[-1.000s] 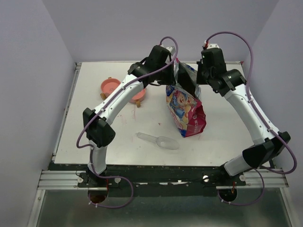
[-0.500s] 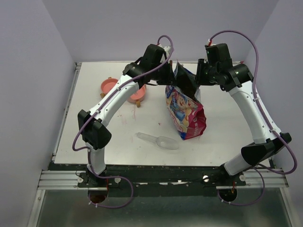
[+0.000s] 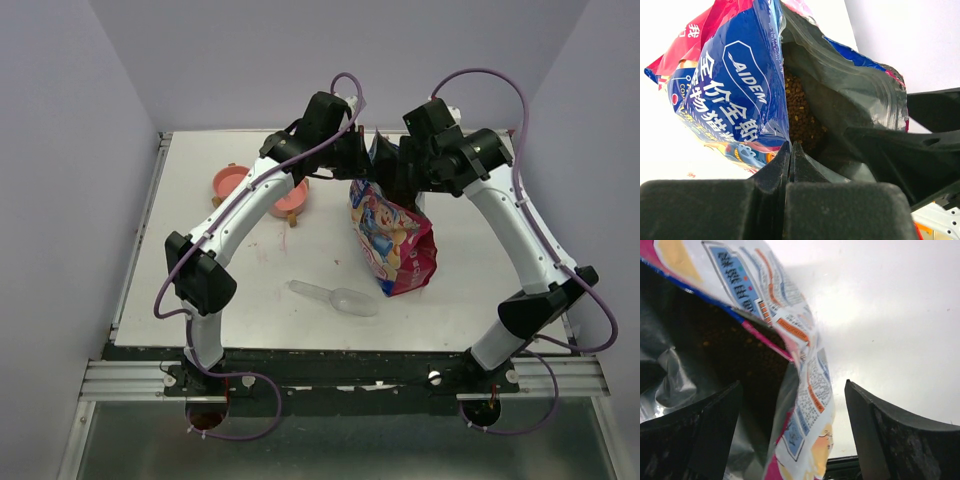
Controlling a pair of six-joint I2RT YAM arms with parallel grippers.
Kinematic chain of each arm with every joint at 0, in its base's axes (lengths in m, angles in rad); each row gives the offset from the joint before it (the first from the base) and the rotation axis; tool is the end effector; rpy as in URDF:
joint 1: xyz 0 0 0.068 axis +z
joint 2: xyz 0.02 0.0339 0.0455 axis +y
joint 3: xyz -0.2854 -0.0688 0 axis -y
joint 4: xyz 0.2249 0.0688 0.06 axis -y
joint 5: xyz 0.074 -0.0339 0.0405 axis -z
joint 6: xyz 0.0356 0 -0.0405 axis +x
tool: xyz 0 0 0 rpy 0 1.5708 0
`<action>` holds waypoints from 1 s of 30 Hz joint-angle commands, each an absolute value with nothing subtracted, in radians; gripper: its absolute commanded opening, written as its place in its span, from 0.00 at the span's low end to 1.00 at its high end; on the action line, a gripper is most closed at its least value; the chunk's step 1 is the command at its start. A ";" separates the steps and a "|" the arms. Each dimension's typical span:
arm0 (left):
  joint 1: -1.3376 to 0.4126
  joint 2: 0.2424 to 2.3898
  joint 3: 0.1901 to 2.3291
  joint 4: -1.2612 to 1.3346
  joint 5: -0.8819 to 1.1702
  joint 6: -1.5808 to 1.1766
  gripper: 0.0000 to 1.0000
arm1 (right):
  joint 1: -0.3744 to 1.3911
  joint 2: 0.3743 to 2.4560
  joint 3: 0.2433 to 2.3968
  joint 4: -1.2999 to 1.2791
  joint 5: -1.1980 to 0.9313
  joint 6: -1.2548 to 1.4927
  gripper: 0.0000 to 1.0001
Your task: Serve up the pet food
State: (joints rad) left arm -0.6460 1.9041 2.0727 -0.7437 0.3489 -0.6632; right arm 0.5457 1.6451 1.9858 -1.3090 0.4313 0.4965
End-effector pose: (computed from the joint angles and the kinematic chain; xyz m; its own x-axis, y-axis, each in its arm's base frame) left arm 0.3242 -0.2597 0.4216 -0.8316 -0.0976 -0.5468 0.3589 0.6568 -0.6631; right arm 0.2585 0.1395 0.4422 -0.7474 0.0525 -0.6623 0.0990 0.9945 -0.0329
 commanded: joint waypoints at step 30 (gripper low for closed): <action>-0.663 1.845 2.131 -0.721 0.471 -0.647 0.00 | 0.474 1.700 2.117 -1.414 0.670 0.452 0.00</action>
